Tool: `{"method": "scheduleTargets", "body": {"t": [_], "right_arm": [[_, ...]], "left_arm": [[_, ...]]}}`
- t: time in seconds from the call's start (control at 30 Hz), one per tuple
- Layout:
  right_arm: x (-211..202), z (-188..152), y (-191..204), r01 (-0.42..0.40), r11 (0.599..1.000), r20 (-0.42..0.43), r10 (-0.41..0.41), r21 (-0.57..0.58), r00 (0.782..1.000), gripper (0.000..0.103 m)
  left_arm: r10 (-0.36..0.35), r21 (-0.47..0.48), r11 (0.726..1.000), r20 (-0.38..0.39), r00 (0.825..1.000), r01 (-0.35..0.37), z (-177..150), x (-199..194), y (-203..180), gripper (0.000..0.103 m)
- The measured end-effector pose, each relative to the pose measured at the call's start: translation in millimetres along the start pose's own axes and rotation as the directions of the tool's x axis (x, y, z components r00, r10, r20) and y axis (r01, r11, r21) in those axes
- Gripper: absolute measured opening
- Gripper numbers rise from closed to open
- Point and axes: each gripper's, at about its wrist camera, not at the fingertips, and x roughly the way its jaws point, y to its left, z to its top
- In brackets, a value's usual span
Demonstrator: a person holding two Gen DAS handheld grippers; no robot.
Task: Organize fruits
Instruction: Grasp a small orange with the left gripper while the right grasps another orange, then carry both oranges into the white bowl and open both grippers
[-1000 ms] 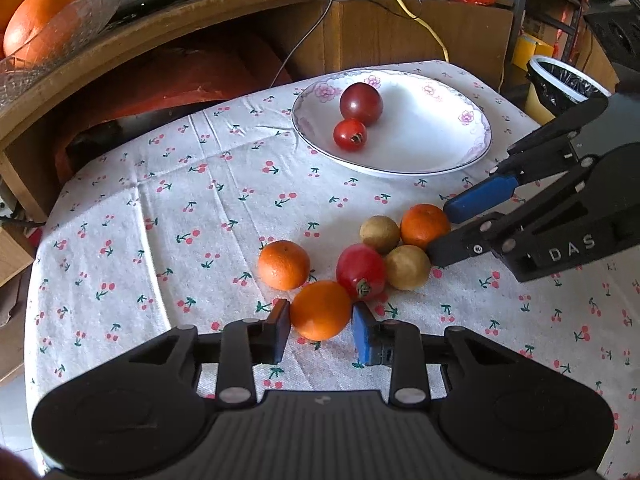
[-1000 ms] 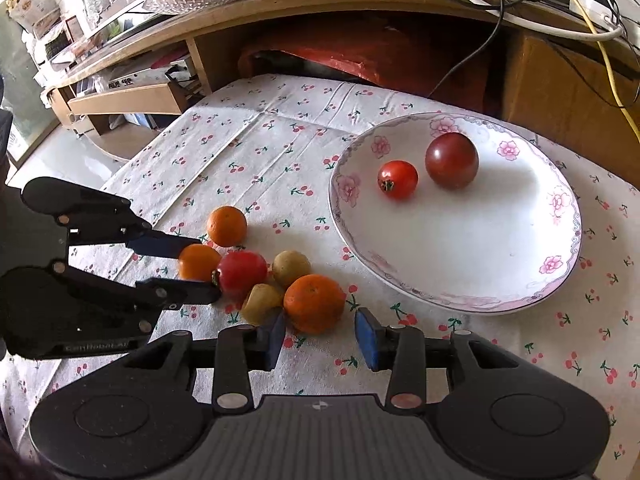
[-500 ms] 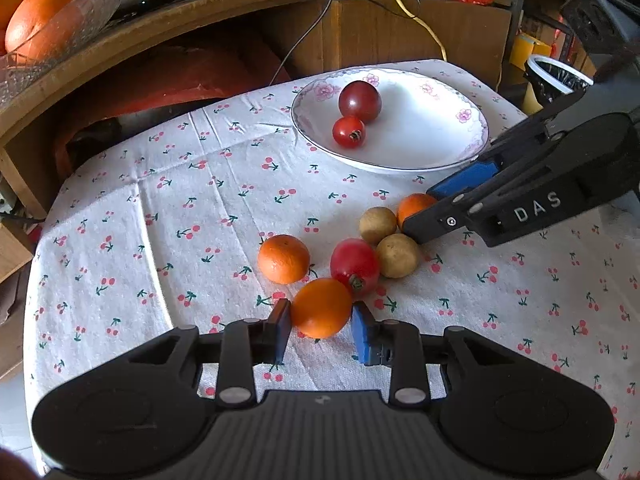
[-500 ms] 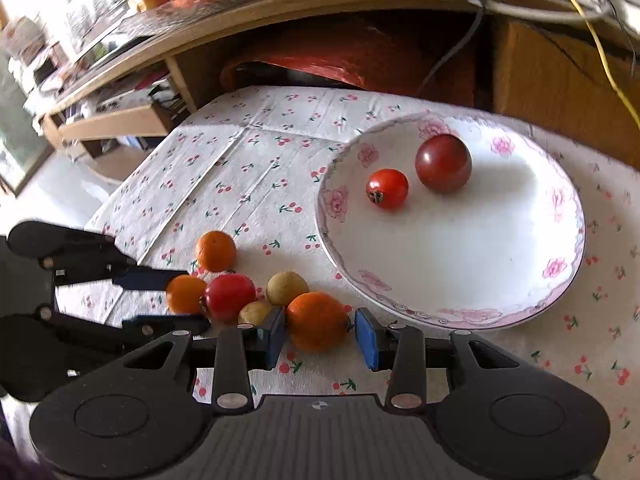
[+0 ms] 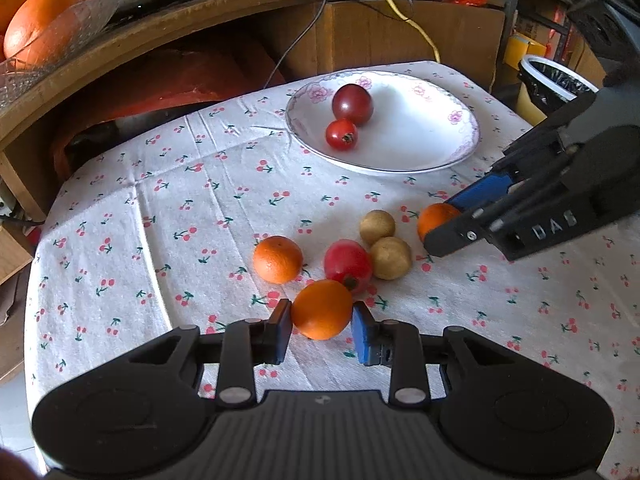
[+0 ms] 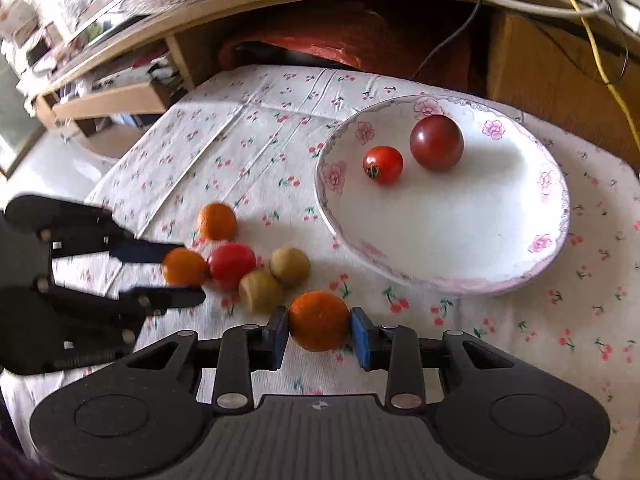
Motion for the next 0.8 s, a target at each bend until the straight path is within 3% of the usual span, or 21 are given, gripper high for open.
{"method": "scheduleTargets", "body": {"t": [0.3, 0.8], "right_arm": [[-9, -15, 6, 0.031, 0.997, -0.017, -0.032, -0.066, 0.999, 0.028], [0, -13, 10, 0.034, 0.997, -0.026, -0.036, -0.072, 0.999, 0.029]], "left_arm": [[-0.052, 0.036, 0.998, -0.009, 0.999, 0.052, -6, -10, -20, 0.039], [-0.044, 0.055, 0.997, -0.024, 0.999, 0.045, -6, 0, -24, 0.040]]}}
